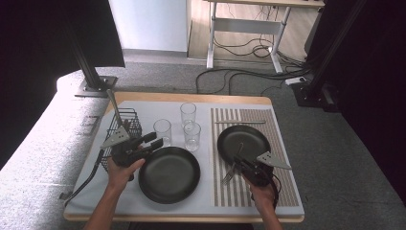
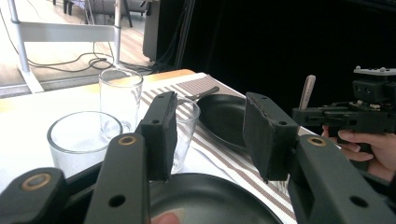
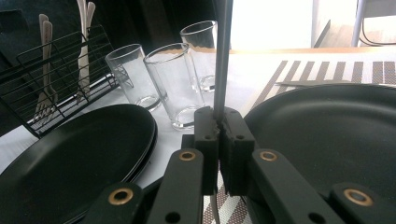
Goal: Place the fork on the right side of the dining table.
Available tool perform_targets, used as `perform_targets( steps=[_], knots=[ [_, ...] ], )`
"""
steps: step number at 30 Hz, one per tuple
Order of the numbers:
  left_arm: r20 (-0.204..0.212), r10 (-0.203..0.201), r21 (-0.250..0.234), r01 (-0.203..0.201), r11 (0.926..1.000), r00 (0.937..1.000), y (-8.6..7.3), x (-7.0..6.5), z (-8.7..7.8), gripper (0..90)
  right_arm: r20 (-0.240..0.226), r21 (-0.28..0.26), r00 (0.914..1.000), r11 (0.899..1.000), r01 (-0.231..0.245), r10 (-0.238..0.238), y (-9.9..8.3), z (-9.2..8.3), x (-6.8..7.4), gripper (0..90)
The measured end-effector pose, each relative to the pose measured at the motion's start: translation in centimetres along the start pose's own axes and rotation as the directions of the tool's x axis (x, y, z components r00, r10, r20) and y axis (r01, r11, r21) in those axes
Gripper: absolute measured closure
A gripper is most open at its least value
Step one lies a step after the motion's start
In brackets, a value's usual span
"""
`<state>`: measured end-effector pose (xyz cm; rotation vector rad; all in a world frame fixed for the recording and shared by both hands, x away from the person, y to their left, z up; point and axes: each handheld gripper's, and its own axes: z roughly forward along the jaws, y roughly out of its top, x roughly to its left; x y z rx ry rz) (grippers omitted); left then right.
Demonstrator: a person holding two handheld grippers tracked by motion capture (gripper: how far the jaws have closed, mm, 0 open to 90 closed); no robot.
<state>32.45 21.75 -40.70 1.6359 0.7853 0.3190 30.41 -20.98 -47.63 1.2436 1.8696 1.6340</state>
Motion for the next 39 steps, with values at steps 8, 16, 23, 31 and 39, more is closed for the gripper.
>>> perform_targets(
  steps=[8,16,23,31,39],
  knots=[
    [-0.002,0.001,-0.004,-0.001,1.0000,1.0000,0.1,0.1,-0.2,54.6,0.003,-0.004,1.0000,1.000,-0.004,0.004,-0.1,-0.2,0.0,86.1],
    [-0.001,-0.001,-0.004,0.001,1.0000,1.0000,0.1,0.0,-0.2,54.5,0.004,-0.017,1.0000,1.000,0.001,-0.001,-0.3,-0.6,0.1,86.0],
    [0.000,0.000,-0.002,0.000,1.0000,1.0000,0.0,0.1,-0.2,54.5,0.006,-0.021,1.0000,1.000,0.003,-0.003,-0.4,-0.7,0.3,86.0],
    [0.002,-0.002,-0.003,0.002,1.0000,1.0000,0.0,0.1,-0.1,54.5,-0.031,-0.047,0.9993,0.999,-0.019,0.018,-0.5,-1.0,-0.2,79.4],
    [0.000,-0.001,-0.002,0.001,1.0000,1.0000,0.0,0.1,-0.1,54.5,-0.022,-0.063,0.9994,0.998,-0.028,0.027,-0.3,-1.4,-0.7,77.2]
  ],
)
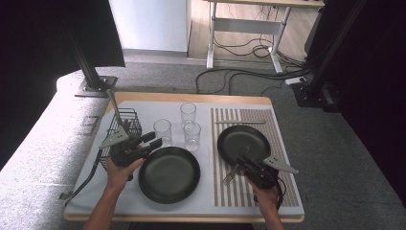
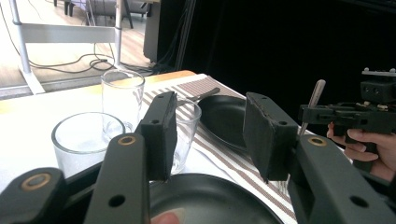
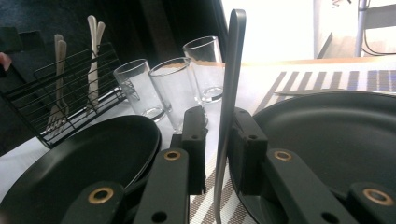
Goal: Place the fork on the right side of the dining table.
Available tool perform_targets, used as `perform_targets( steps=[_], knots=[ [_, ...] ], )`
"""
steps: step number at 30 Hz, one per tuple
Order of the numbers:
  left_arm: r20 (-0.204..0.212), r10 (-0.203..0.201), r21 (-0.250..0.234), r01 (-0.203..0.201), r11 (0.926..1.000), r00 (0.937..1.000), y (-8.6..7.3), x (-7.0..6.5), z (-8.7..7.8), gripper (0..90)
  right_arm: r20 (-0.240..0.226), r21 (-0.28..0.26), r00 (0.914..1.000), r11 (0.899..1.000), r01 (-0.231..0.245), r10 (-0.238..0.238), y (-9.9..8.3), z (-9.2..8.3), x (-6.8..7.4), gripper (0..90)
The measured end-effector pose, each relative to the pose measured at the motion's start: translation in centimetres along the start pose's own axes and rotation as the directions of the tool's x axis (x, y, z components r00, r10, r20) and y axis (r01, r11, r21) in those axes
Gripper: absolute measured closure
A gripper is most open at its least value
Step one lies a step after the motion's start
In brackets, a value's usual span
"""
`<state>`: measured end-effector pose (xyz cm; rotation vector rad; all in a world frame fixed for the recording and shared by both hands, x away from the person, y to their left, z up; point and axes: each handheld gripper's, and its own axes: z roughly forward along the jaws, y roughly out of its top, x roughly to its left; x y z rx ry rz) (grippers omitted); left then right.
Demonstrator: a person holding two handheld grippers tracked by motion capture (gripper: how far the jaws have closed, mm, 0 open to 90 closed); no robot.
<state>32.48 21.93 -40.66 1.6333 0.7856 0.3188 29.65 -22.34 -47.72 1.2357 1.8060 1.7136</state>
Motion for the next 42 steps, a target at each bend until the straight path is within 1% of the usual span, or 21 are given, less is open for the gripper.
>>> perform_targets(
  steps=[4,7,11,18,21,27,31,42],
  knots=[
    [0.000,0.001,-0.001,-0.001,1.0000,1.0000,0.0,0.0,-0.1,54.4,0.011,-0.007,0.9999,1.000,-0.008,0.008,0.1,-0.3,-0.3,76.5],
    [0.000,0.002,-0.003,-0.002,1.0000,1.0000,0.1,0.0,-0.1,54.4,0.027,-0.024,0.9995,1.000,-0.013,0.014,0.3,-0.5,-0.4,75.4],
    [0.001,0.001,-0.003,-0.001,1.0000,1.0000,0.1,0.0,-0.1,54.4,0.036,-0.036,0.9991,0.999,-0.019,0.020,0.4,-0.8,-0.6,75.5],
    [0.005,-0.003,-0.004,0.003,1.0000,1.0000,0.1,0.1,0.0,54.3,0.075,-0.042,0.9970,0.999,-0.015,0.018,0.5,-1.5,-0.8,81.5],
    [0.007,-0.005,-0.008,0.005,1.0000,1.0000,0.1,0.2,-0.1,54.3,0.093,-0.043,0.9953,0.999,-0.022,0.026,0.3,-1.9,-0.9,81.8],
    [0.009,-0.009,-0.013,0.009,0.9999,0.9999,0.2,0.3,0.0,54.3,0.115,-0.050,0.9925,0.998,-0.034,0.040,-0.1,-2.9,-1.1,81.7],
    [0.011,-0.009,-0.018,0.009,0.9998,0.9999,0.3,0.3,-0.1,54.3,0.133,-0.050,0.9899,0.998,-0.043,0.049,-0.5,-3.5,-1.5,80.8],
    [0.008,-0.005,-0.015,0.005,0.9999,1.0000,0.3,0.4,-0.1,54.3,0.157,-0.045,0.9855,0.997,-0.058,0.064,-1.1,-3.8,-2.6,77.9]
  ],
)
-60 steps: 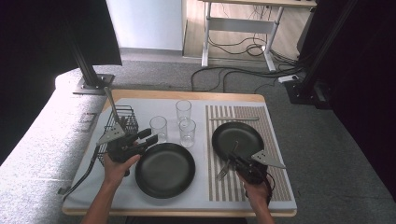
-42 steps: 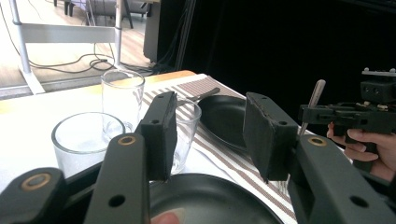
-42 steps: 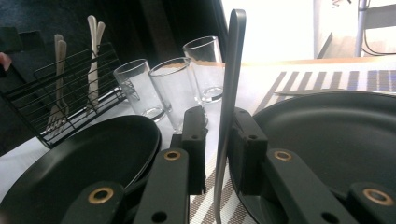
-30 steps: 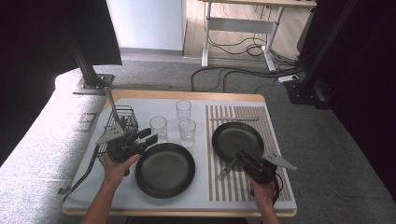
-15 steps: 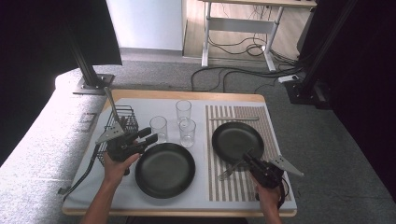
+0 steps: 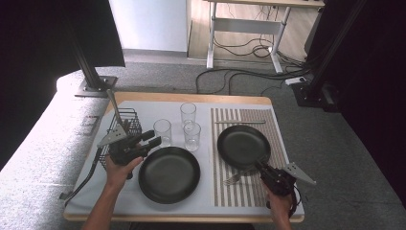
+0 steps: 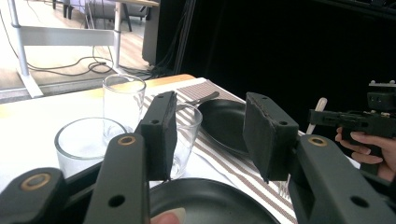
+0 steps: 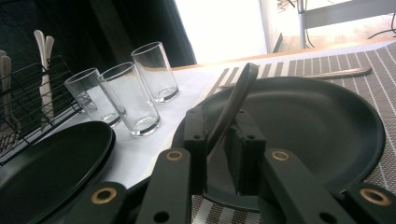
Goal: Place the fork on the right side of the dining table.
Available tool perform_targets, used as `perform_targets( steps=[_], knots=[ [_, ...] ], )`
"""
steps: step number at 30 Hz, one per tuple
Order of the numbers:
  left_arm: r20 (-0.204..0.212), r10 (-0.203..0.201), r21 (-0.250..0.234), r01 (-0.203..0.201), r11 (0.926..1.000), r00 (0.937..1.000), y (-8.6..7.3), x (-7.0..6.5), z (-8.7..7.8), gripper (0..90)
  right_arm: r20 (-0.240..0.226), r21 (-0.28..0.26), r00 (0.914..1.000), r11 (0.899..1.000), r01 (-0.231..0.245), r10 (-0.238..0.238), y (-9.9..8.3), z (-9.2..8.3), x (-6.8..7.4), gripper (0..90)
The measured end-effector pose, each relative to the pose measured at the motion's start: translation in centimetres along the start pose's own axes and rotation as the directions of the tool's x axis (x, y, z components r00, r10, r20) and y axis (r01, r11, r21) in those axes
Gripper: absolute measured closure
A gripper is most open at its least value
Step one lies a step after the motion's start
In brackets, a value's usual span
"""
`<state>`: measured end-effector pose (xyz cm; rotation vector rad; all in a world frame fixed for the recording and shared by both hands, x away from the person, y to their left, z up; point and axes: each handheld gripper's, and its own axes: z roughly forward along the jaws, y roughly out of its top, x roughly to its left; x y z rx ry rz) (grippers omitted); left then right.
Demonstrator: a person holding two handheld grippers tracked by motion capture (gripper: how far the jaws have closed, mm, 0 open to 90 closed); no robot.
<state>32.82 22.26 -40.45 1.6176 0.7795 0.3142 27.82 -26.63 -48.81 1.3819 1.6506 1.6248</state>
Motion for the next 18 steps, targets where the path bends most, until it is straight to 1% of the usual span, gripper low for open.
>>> perform_targets(
  steps=[7,18],
  knots=[
    [-0.001,0.002,0.001,-0.002,1.0000,1.0000,0.0,0.0,0.0,54.3,0.007,-0.008,1.0000,1.000,-0.002,0.002,-0.1,0.0,-0.4,75.0],
    [-0.001,-0.003,-0.001,0.003,1.0000,1.0000,-0.1,0.1,-0.1,54.3,0.032,-0.018,0.9992,1.000,-0.022,0.023,-0.1,-0.3,-1.2,72.2]
  ],
)
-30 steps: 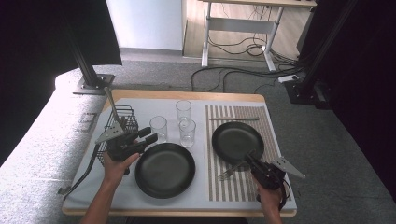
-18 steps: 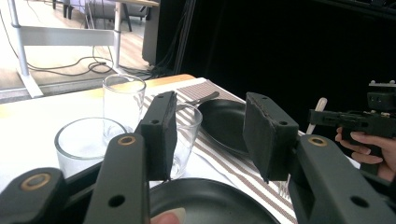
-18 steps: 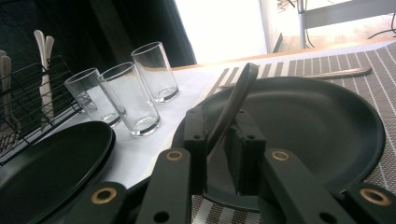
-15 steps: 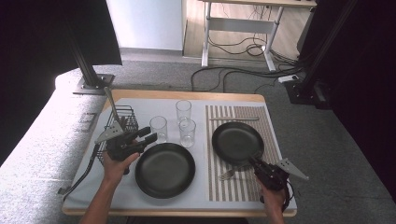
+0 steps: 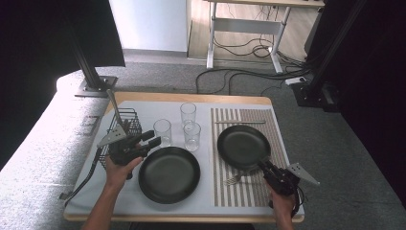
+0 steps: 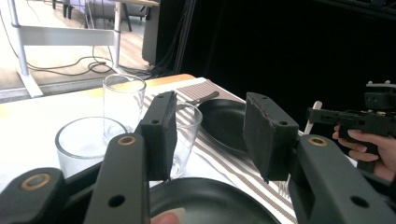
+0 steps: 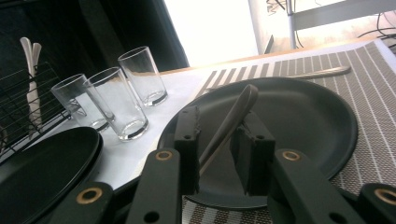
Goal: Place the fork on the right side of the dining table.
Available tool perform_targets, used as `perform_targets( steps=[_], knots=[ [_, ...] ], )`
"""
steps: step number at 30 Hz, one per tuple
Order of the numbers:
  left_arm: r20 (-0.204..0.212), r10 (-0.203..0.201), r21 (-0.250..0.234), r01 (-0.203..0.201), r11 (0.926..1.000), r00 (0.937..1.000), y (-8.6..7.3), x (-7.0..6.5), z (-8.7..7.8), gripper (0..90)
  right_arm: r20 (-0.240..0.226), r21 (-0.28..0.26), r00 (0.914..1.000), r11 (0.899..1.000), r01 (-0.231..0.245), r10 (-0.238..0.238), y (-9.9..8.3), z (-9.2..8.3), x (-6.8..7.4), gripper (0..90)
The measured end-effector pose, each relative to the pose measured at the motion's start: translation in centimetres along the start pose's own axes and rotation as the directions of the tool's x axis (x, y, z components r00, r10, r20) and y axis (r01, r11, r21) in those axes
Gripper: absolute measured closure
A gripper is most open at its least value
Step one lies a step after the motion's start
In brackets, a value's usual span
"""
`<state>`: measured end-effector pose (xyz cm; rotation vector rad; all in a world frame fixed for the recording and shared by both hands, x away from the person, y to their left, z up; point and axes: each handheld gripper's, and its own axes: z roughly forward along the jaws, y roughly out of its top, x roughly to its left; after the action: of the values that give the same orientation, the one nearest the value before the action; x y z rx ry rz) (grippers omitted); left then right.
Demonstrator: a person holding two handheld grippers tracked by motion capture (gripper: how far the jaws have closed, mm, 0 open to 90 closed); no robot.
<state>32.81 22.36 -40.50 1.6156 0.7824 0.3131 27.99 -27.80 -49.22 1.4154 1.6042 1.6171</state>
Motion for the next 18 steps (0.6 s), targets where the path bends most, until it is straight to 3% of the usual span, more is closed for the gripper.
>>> perform_targets(
  steps=[18],
  knots=[
    [-0.001,0.001,-0.005,-0.001,1.0000,1.0000,0.0,0.1,-0.2,54.3,0.046,0.001,0.9985,1.000,-0.028,0.028,-0.9,-0.9,-1.3,71.4]
  ],
)
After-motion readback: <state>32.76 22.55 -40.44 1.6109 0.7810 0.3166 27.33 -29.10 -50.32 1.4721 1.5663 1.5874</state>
